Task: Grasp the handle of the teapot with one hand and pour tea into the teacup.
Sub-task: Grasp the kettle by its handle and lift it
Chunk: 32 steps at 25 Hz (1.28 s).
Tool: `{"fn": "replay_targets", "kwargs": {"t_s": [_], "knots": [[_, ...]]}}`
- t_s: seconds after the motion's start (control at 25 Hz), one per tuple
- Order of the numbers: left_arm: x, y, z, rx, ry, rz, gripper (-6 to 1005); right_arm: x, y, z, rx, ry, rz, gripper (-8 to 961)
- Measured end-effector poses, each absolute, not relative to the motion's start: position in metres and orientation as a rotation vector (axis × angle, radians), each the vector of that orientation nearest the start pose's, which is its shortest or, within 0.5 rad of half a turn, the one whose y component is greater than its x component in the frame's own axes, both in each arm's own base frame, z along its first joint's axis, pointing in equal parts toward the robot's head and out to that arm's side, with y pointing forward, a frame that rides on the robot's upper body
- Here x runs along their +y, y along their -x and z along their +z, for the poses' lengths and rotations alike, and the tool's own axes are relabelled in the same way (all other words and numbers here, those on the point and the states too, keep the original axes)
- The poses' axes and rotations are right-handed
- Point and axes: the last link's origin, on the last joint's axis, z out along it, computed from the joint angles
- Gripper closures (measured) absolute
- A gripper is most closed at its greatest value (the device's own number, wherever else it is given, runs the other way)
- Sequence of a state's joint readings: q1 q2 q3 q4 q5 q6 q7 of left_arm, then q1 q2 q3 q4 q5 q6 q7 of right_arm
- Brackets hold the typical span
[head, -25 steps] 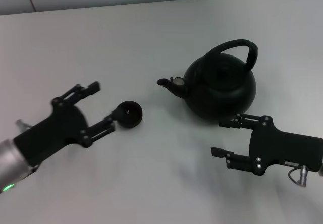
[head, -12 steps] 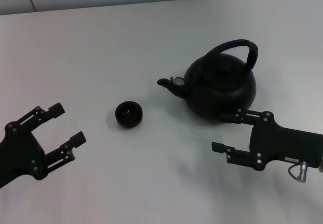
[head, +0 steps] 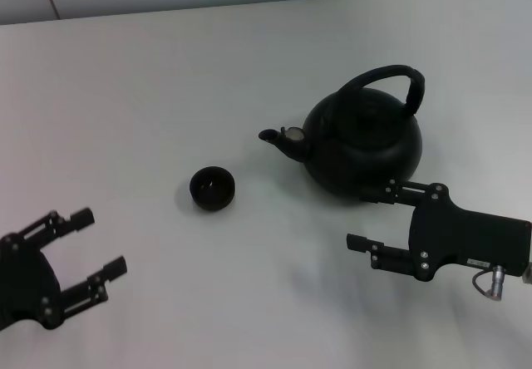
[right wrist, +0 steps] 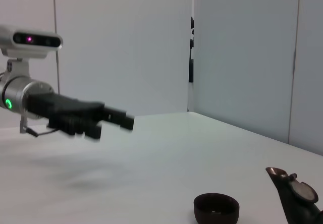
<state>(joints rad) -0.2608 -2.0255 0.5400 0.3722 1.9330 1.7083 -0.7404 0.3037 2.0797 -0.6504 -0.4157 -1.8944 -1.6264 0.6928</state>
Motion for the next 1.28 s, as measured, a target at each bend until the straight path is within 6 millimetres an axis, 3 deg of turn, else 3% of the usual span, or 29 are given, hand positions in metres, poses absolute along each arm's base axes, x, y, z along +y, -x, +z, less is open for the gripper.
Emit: {"fn": "replay_targets", "kwargs": {"t_s": [0.32, 0.84, 1.04, 1.28], "knots": [[0.221, 0.346, -0.006, -0.379, 2.55, -0.743, 230, 0.237, -0.319, -0.03, 0.245, 2.596, 0.786, 302], [0.225, 0.345, -0.005, -0.372, 2.543, -0.748, 230, 0.235, -0.317, -0.031, 0.236, 2.558, 0.835, 302], [0.226, 0.345, -0.004, -0.377, 2.536, -0.75, 230, 0.222, -0.315, -0.032, 0.234, 2.374, 0.948, 302], [0.228, 0.343, -0.004, -0.375, 2.531, -0.757, 230, 0.209, -0.323, -0.034, 0.373, 1.901, 0.965, 304]]}}
